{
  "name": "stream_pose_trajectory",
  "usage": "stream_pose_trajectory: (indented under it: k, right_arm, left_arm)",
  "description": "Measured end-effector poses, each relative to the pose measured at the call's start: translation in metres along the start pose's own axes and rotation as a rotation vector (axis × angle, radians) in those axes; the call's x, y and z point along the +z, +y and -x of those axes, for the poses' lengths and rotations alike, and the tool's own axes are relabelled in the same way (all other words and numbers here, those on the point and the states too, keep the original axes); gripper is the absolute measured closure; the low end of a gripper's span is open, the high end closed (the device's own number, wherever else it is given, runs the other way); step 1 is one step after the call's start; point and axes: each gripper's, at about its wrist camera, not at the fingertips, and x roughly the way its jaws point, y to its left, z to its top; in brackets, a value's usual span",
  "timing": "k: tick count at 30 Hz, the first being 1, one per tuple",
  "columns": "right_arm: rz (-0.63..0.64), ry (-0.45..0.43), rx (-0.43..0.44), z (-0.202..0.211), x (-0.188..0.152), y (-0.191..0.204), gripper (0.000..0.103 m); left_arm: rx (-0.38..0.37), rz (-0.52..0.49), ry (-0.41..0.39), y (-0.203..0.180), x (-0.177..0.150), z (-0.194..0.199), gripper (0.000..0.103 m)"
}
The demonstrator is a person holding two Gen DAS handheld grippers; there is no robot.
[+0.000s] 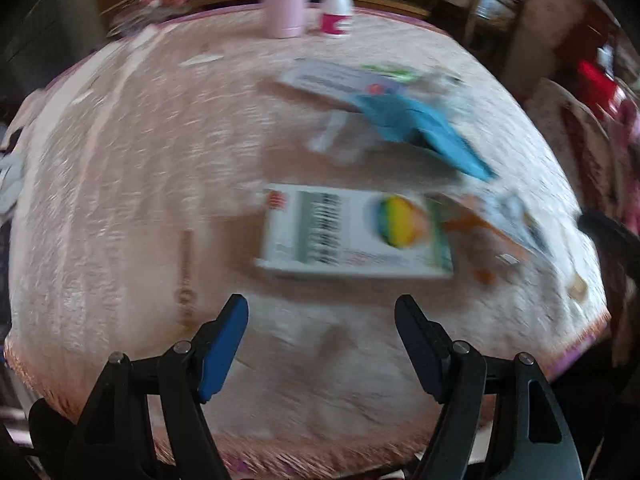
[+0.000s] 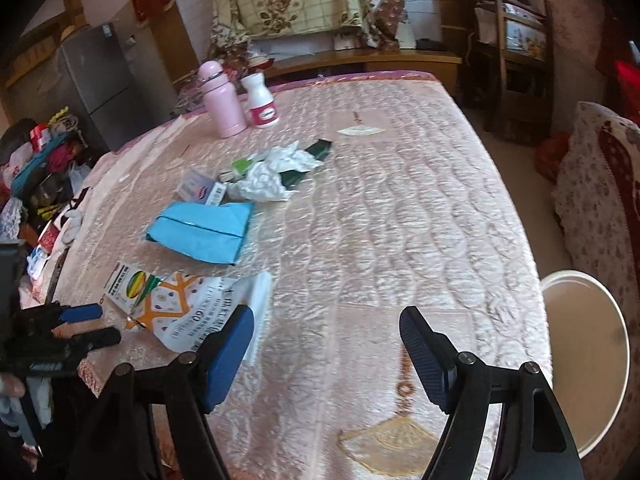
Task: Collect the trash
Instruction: 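Grasp the medicine box with the left tool while the right tool grasps the snack wrapper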
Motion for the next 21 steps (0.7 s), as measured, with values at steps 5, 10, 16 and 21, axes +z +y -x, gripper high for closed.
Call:
stream_pose_trajectory:
  k: [5,10,16,21]
  right_arm:
    - [0.02,0.014,0.052,-0.007,0.007,0.012,0.025]
    - [0.021,0.027,0.05,-0.034,0.031,0.024,0.025]
    - [0.031,0.119,0.007,-0.084,0.049,0.026,0.025]
    - [0.156,0.207,0.029,-0.081,0.022,0.043,0.025]
  left_arm:
    - [0.011,0.107,-0.025,0.035,0.027,-0.016,0.027]
    - [-0.033,0.206,-0.054,0.058,0.055,-0.025,0.027]
    - [-0.095,0.246,-0.084,0.064,0.055,-0.003,0.027]
    - [-0.164,0.22,-0.065,0.038,0.049,0.004,0.027]
